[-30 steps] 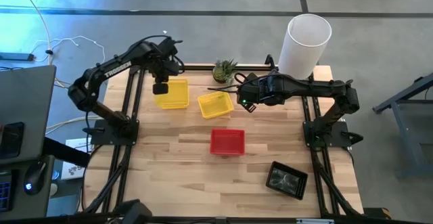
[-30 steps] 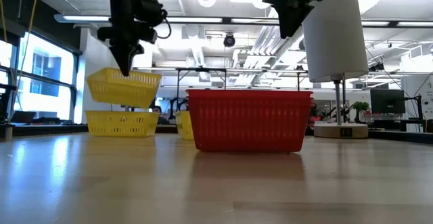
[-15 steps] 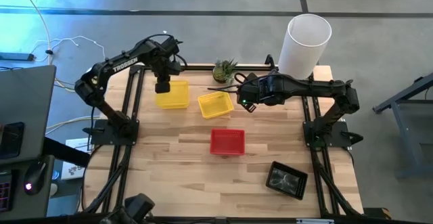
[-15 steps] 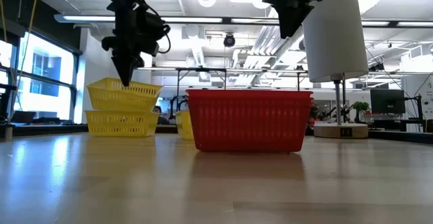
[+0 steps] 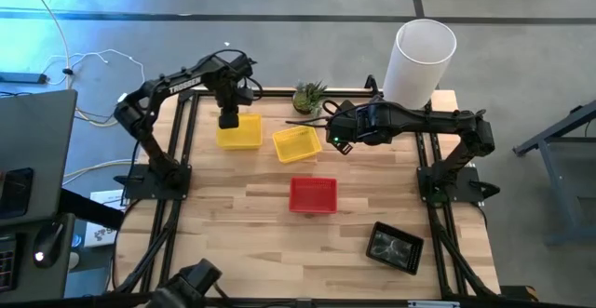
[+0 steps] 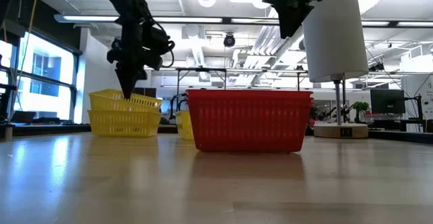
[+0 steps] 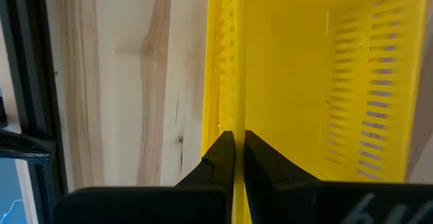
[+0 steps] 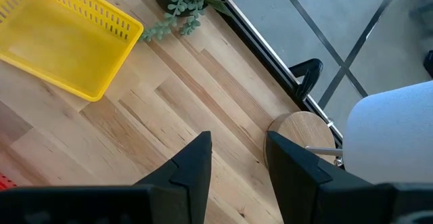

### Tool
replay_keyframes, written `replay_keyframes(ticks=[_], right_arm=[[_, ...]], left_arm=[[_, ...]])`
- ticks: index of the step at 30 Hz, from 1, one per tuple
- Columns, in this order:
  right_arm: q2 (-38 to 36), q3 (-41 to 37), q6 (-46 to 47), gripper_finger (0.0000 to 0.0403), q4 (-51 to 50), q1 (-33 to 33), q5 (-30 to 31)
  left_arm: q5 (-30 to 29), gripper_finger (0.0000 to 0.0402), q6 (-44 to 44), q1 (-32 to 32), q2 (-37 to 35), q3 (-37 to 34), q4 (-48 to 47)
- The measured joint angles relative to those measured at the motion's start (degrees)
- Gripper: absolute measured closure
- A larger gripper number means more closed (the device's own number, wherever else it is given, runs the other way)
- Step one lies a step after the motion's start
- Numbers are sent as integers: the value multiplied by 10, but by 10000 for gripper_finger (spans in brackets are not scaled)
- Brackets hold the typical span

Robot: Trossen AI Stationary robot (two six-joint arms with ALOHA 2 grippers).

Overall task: Stack baskets by color
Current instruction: Stack the bottom yellow bin on top of the top left yellow bin, then stack the right yellow bin on top of the left stacked yellow bins

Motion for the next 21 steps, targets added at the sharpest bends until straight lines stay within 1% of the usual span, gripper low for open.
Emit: replay_keyframes(ticks=[4,7,16,21], right_arm=[[0,0,0,277,0,0,0],[0,0,0,277,0,0,0],[0,0,0,277,0,0,0],[0,0,1,277,0,0,0]], left_arm=[[0,401,0,0,3,0,0],[0,392,-1,0,3,0,0],[-3,321,-3,-1,3,0,0],[-36,298,-24,-1,1,0,9]])
